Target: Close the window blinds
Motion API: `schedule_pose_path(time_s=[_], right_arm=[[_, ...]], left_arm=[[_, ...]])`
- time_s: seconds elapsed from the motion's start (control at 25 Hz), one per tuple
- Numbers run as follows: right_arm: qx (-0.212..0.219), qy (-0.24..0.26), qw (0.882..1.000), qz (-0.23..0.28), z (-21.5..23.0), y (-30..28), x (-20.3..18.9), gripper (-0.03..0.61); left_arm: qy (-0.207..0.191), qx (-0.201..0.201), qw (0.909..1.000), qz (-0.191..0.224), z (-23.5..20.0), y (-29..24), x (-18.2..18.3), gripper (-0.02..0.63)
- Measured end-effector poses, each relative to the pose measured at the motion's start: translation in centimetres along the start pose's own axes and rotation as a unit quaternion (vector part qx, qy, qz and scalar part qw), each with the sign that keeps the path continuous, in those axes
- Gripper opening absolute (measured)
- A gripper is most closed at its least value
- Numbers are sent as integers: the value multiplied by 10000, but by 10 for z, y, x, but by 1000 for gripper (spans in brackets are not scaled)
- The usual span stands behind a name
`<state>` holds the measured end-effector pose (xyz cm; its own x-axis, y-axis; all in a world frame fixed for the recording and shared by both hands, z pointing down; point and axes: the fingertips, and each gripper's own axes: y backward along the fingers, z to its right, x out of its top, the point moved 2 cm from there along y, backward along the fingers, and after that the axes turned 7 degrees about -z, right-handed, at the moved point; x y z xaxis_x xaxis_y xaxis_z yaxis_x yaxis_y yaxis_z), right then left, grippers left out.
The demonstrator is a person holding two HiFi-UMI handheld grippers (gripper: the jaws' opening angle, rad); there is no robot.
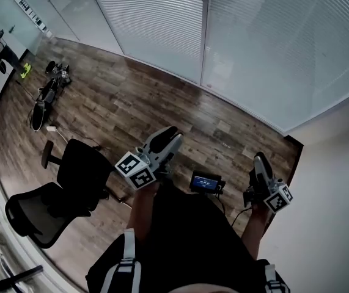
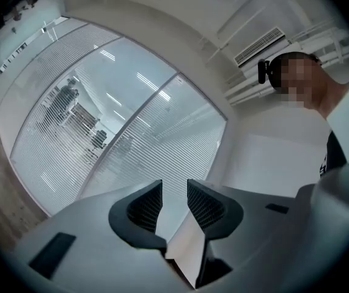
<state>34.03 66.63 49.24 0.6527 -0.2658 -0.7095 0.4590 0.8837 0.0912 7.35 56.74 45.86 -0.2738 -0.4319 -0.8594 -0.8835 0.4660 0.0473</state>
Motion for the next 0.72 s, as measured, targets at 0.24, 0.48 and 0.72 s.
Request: schedule_pose_path(time_s=[0.24, 0.48, 0.72], right_arm=[[-121, 181, 9995, -231, -1, -104, -6, 114], [-102, 344, 9986, -390, -15, -214, -32, 114], [-29, 282, 9967, -767, -28, -308, -64, 114]], left_arm=[[239, 108, 9988, 417, -92, 30, 56, 138], [167, 106, 9976, 660, -174, 72, 128, 138], [257, 273, 9951, 912, -239, 117, 168, 138]])
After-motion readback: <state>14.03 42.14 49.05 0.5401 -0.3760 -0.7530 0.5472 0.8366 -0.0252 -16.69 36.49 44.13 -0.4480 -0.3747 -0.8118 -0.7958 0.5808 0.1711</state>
